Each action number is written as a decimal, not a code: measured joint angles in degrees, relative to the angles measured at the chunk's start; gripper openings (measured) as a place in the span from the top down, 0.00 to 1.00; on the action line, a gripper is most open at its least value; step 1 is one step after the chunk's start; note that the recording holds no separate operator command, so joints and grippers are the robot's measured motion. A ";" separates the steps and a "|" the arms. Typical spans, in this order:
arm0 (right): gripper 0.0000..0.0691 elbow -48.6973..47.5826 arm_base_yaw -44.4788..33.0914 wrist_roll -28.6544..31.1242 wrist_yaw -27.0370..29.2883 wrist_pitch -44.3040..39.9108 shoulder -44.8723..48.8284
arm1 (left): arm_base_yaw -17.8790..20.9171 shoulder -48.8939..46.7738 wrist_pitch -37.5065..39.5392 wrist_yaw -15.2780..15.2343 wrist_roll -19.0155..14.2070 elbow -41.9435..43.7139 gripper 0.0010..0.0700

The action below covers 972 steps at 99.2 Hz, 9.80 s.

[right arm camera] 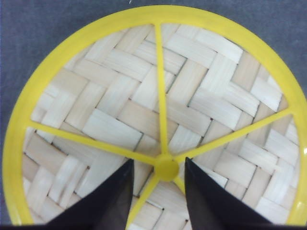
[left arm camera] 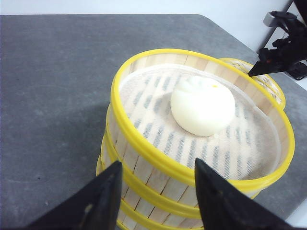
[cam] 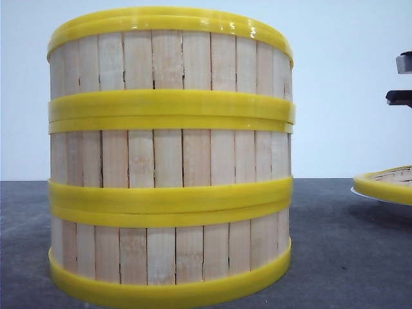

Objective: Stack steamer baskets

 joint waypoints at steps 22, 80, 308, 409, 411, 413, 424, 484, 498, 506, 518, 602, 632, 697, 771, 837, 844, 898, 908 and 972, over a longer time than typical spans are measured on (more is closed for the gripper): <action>0.81 0.02 -0.02 -0.04 1.09 0.02 0.57 | 0.00 0.00 0.02 0.00 0.02 0.00 0.61; 0.92 0.92 -0.04 -0.22 1.29 0.11 0.57 | 0.00 0.00 0.00 -0.02 0.04 0.00 0.61; 0.93 41.81 54.05 -4.81 -2.64 -28.94 9.53 | 0.00 0.00 -0.42 0.00 0.46 0.00 0.61; 0.52 49.40 54.03 -4.81 5.27 -27.41 6.82 | 0.00 0.00 -0.96 0.00 0.87 0.00 0.61; 0.52 50.16 54.05 -4.83 5.84 -27.39 6.05 | 0.00 0.00 -0.96 0.00 0.90 0.00 0.61; 0.52 50.82 54.05 -4.81 6.43 -27.32 5.27 | 0.00 0.00 -0.96 0.00 0.87 0.00 0.61; 0.52 52.63 54.05 -4.81 11.76 -26.40 -0.72 | 0.00 0.00 -0.98 0.00 0.90 0.00 0.61; 0.52 36.20 54.07 -2.69 29.05 -28.65 -28.00 | 0.00 0.00 -0.94 0.00 0.90 0.00 0.61; 0.52 21.92 54.07 1.09 30.21 -24.48 -36.30 | 0.00 0.00 -0.94 0.00 0.90 0.00 0.61; 0.52 13.84 54.07 3.58 30.21 -22.01 -40.72 | 0.00 0.00 -0.94 0.00 0.90 0.00 0.61; 0.52 4.31 54.07 6.82 30.21 -20.02 -45.18 | 0.00 0.00 -0.94 0.00 0.87 0.00 0.61; 0.99 0.76 54.07 10.29 30.03 -16.52 -46.14 | 0.00 0.00 -1.44 0.00 0.87 0.00 0.98; 0.99 0.76 54.07 10.29 30.03 -16.52 -46.16 | 0.00 0.00 -1.44 0.00 0.87 0.00 0.98; 0.99 0.76 54.07 10.29 30.03 -16.52 -46.16 | 6.51 -0.90 -0.66 -15.67 4.39 -0.59 0.98; 0.99 0.76 54.07 10.29 30.03 -16.52 -46.16 | 27.47 -24.11 19.74 -16.44 9.07 -36.96 0.98; 0.99 0.76 54.07 10.29 30.03 -16.52 -46.16 | 27.74 -24.39 23.26 -16.26 11.41 -38.14 0.98; 0.99 0.76 54.07 10.29 30.03 -16.52 -46.16 | 27.74 -24.39 23.26 -16.26 11.41 -38.14 0.98; 0.99 0.76 54.07 10.29 30.03 -16.52 -46.16 | 27.74 -24.39 23.28 -16.26 11.41 -38.14 0.98; 0.99 0.76 54.05 9.84 30.42 -16.52 -46.16 | 27.74 -24.39 23.28 -16.26 11.41 -38.14 0.98; 0.99 -16.70 20.96 -3.32 15.34 10.32 -58.49 | 27.74 -24.39 23.37 -16.26 11.41 -38.18 0.98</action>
